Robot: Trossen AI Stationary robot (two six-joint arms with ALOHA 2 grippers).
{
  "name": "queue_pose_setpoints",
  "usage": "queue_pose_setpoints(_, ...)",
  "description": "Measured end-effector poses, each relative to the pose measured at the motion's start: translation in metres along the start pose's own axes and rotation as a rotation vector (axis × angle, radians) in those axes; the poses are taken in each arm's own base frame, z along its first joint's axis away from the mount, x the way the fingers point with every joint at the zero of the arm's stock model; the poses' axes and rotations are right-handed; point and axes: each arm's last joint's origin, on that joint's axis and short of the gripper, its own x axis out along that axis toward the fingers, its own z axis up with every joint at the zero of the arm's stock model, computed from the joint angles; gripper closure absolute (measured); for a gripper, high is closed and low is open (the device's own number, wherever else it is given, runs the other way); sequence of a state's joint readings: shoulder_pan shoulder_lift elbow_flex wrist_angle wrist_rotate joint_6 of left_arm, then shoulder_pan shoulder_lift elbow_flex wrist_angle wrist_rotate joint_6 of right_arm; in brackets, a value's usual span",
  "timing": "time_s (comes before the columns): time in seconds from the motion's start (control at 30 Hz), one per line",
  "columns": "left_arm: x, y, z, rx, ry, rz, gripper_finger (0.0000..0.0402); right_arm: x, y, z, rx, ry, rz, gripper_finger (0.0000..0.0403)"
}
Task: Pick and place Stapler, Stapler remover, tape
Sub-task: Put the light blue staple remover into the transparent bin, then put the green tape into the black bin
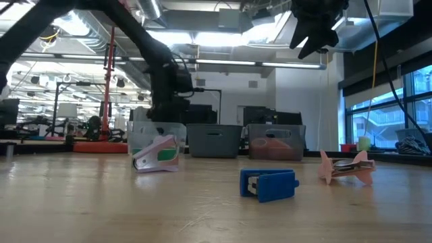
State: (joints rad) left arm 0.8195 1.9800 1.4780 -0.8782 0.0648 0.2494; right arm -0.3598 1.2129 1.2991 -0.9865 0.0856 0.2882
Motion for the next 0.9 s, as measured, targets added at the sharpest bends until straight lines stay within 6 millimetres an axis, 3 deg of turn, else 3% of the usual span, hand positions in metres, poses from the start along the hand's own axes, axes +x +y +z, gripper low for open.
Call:
queue_pose_setpoints(0.17,0.018,0.003,0.003,-0.030,0.025,0.047,0.0368,0.000,0.000,0.000,0.000,0.000,0.000,0.0128)
queue_pose_setpoints(0.27,0.018,0.003,0.004,-0.029,0.012,0.047,0.0365,0.000,0.000,0.000,0.000,0.000,0.000,0.0128)
queue_pose_setpoints(0.43,0.014,0.001,0.003,-0.015,0.014,0.043,0.0275,0.000,0.000,0.000,-0.001,-0.001,0.000,0.0128)
queue_pose_setpoints(0.67,-0.012,-0.002,-0.002,-0.047,0.001,0.046,0.0154,0.000,0.000,0.000,-0.005,-0.001,0.000,0.0128)
queue_pose_setpoints(0.9,-0.062,-0.024,-0.017,-0.165,-0.026,-0.080,0.0125,0.000,0.000,0.000,-0.007,-0.001,0.000,0.0128)
